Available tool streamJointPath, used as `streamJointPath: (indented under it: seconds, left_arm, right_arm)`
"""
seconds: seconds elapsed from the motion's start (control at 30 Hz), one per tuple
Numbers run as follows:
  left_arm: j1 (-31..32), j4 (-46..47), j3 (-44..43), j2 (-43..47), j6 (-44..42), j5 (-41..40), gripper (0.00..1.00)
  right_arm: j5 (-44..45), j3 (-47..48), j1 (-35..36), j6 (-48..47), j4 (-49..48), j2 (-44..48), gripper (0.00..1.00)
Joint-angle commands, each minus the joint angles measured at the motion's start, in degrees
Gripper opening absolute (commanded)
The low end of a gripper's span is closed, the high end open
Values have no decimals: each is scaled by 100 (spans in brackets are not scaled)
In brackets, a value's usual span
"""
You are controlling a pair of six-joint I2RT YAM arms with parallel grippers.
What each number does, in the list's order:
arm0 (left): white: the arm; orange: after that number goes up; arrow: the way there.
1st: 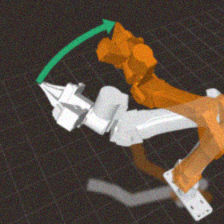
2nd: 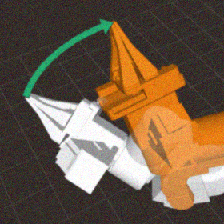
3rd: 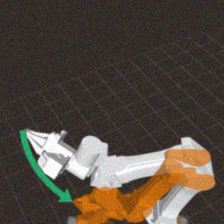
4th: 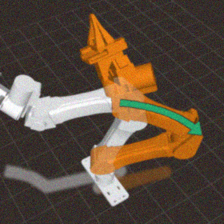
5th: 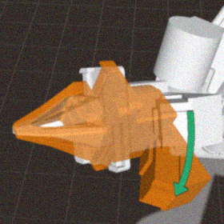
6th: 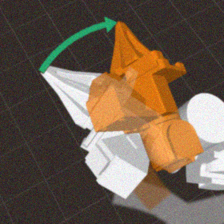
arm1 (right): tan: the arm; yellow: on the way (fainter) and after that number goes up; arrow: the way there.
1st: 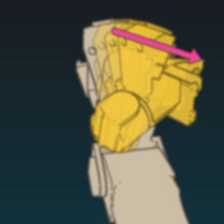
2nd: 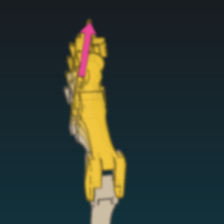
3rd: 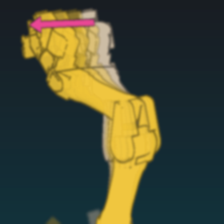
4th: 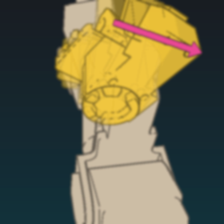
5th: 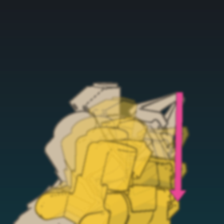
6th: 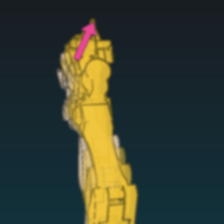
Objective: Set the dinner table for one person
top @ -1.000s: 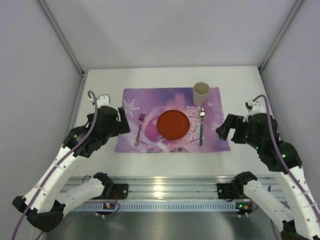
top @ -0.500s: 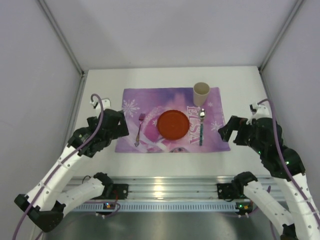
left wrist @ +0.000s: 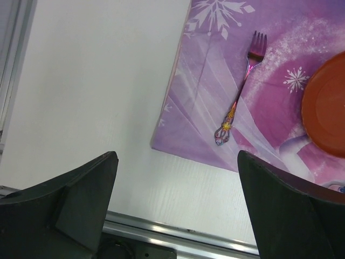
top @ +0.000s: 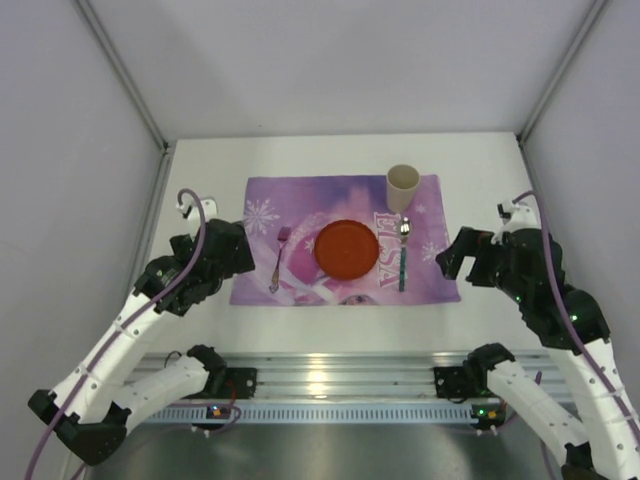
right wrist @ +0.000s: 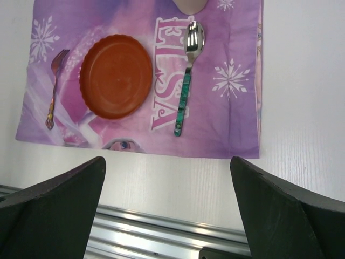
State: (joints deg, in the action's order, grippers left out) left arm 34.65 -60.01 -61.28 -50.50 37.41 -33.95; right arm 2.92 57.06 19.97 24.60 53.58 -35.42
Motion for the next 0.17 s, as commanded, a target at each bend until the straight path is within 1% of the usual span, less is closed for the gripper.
streamJointPath:
  seconds: [0.0,0.13]
  left_arm:
    - [6,-99,-192,40,82,-182,98]
    - [6,-169,-218,128,109,-269,98]
  right_arm:
    - [7,350,-37,-105,-32,-9,100]
    - [357,481,-37,-34,205,-149,100]
